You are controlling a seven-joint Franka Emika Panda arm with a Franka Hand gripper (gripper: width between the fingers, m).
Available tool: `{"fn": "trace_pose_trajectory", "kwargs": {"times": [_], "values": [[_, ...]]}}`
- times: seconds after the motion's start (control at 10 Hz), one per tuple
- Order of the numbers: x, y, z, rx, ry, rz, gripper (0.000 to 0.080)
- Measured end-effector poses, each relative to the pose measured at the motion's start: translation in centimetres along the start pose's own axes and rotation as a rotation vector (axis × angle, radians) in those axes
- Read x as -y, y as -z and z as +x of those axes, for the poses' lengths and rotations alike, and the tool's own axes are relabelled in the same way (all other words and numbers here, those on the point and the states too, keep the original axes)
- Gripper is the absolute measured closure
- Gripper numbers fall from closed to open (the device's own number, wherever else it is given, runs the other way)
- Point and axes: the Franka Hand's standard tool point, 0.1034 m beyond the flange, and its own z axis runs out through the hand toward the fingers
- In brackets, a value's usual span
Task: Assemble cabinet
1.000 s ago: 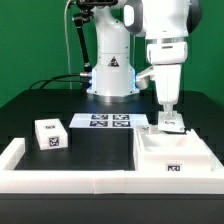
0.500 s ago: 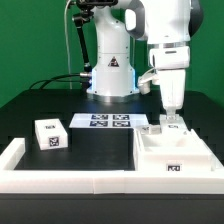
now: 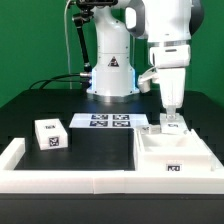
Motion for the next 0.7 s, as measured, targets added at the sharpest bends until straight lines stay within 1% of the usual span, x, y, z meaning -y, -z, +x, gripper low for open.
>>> {"fn": "trace_pose_trajectory", "kwargs": {"times": [0.2, 0.4, 0.6, 0.7], "values": [[-0.04, 0.2, -0.12, 0.003, -0.011, 0.0, 0.0731], [0.17, 0.06, -0.17, 0.001, -0.024, 0.0, 0.0731], [0.0, 0.18, 0.06, 0.003, -0.021, 0.001, 0.0731], [-0.09, 0.17, -0.06, 0.006, -0.009, 0.007, 0.0731]]}}
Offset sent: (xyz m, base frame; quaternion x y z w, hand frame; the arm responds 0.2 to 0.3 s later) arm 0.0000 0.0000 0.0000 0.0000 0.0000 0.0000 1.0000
